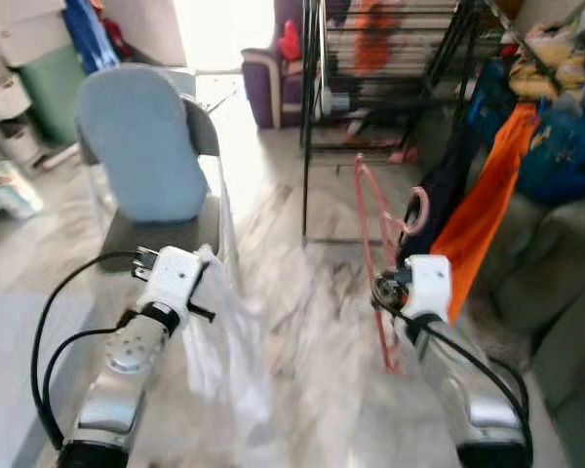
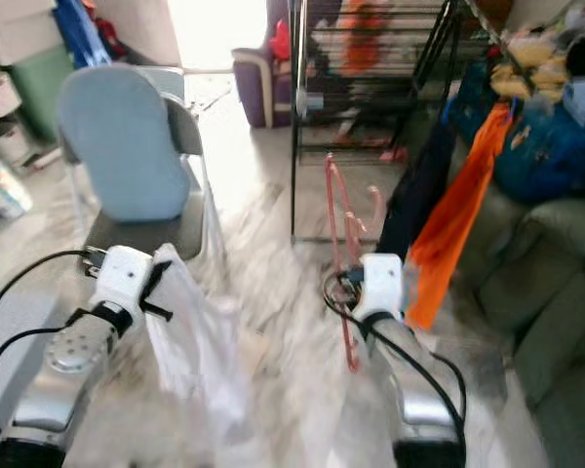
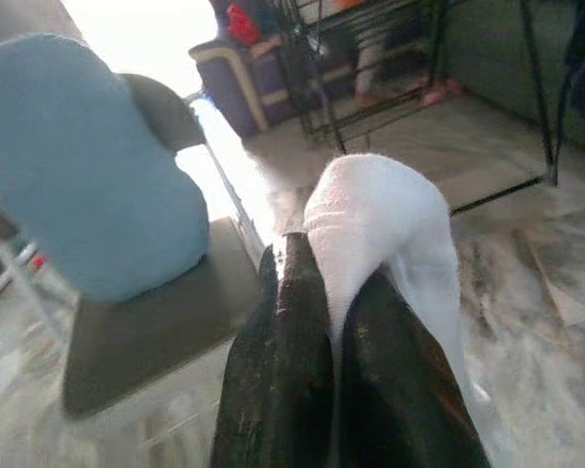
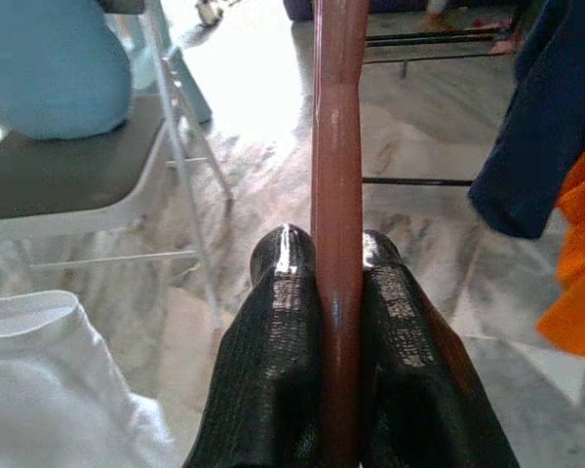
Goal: Hang hanger
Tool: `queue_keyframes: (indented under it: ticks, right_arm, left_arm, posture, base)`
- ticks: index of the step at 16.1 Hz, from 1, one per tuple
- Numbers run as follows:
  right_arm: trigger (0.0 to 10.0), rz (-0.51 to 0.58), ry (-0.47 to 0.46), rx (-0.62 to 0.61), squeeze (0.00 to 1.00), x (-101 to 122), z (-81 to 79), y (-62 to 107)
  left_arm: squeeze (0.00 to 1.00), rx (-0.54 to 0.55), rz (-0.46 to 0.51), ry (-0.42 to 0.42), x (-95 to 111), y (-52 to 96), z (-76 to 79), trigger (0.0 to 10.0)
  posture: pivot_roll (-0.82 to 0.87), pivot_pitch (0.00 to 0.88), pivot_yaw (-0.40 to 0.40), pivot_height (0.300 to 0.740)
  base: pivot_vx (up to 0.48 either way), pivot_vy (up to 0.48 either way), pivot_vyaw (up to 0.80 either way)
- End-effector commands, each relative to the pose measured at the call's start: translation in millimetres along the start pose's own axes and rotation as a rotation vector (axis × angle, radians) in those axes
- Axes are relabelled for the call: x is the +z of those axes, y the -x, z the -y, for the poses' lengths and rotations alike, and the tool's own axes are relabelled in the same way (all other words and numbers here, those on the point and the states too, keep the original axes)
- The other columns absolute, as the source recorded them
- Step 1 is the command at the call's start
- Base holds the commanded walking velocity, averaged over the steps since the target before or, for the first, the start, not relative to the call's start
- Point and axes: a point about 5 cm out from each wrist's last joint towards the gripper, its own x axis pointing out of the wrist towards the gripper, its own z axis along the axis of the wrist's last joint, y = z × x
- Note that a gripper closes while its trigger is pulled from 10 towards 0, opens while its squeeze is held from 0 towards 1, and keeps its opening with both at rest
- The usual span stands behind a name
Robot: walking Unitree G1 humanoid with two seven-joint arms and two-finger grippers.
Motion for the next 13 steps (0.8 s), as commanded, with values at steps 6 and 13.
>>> queue_keyframes:
  ticks: [6, 13]
  right_arm:
    - [10.0, 0.071, 0.074, 0.029, 0.00, 17, -23.1, -33.2]
    - [10.0, 0.030, 0.092, 0.052, 0.00, -1, -27.1, -35.8]
  left_arm:
    - [0.00, -0.011, 0.037, 0.058, -4, 2.1, 3.3, 10.0]
    - [0.00, 0.092, 0.013, 0.093, -7, 6.2, 10.8, 10.0]
  posture:
    - [-0.01, 0.000, 0.042, 0.740]
    - [-0.01, 0.000, 0.023, 0.740]
  base:
    - [0.000, 0.000, 0.00]
    - [-0.047, 0.000, 0.00]
